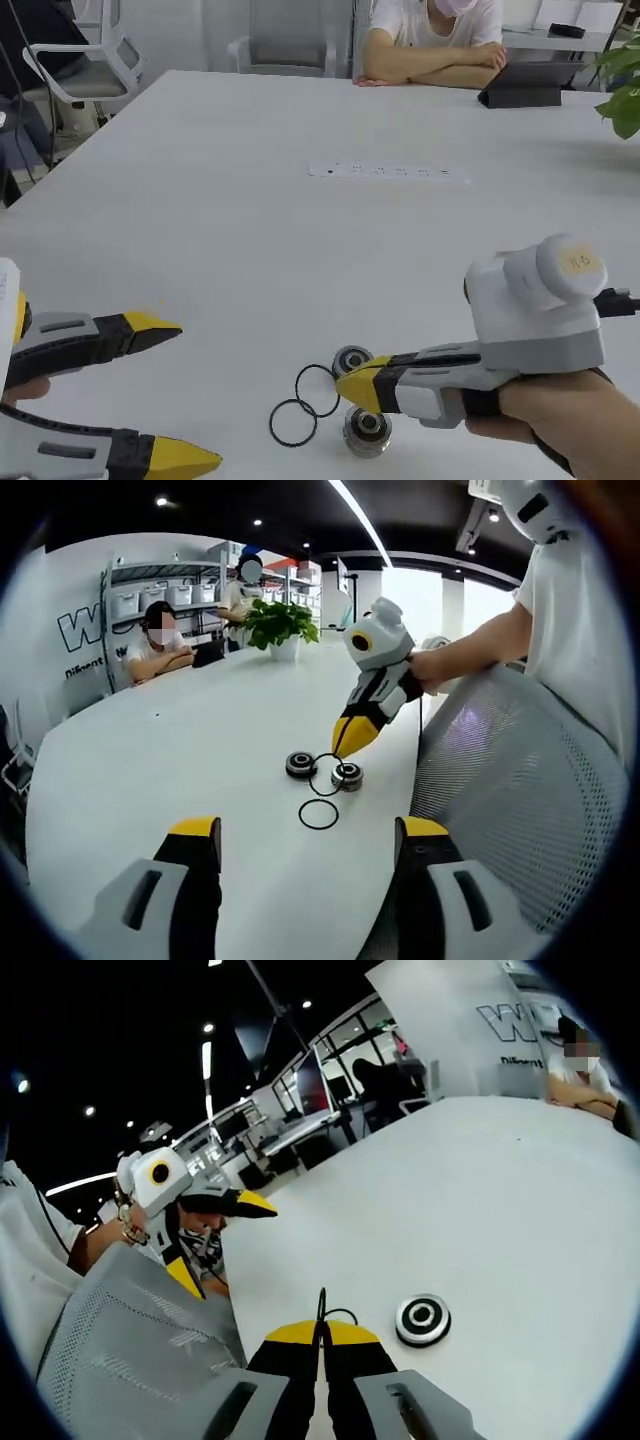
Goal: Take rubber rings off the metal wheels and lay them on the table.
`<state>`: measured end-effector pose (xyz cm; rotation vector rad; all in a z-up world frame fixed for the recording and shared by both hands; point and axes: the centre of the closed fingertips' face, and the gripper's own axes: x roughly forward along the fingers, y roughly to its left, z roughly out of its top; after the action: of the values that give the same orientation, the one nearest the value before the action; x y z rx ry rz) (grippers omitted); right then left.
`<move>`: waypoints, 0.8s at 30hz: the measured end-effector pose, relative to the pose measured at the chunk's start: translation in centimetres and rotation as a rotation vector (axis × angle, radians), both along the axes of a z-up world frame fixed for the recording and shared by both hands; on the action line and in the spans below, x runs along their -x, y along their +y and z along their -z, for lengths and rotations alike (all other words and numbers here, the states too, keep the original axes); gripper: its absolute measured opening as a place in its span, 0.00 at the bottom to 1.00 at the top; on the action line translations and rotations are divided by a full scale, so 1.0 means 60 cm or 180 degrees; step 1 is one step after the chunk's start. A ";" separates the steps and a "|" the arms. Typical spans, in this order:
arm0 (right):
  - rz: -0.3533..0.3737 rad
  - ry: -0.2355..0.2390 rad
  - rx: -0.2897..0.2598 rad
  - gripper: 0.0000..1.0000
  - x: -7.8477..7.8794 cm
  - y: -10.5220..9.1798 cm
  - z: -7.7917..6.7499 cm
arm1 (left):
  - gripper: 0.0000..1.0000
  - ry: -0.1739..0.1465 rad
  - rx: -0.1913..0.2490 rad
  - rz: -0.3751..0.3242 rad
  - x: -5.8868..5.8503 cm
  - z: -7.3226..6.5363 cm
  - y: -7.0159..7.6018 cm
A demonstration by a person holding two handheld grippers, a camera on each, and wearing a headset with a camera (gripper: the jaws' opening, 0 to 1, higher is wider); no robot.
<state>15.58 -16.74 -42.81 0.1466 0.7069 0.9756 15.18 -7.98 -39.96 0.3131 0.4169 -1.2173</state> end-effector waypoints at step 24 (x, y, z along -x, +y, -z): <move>0.0019 -0.0461 0.0698 0.06 -0.027 -0.028 0.043 | 0.68 0.0085 0.0077 -0.0169 0.001 -0.001 0.013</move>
<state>17.23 -18.44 -45.42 -0.1129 0.6745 0.8870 15.13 -7.22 -39.92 0.2639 0.4308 -1.1749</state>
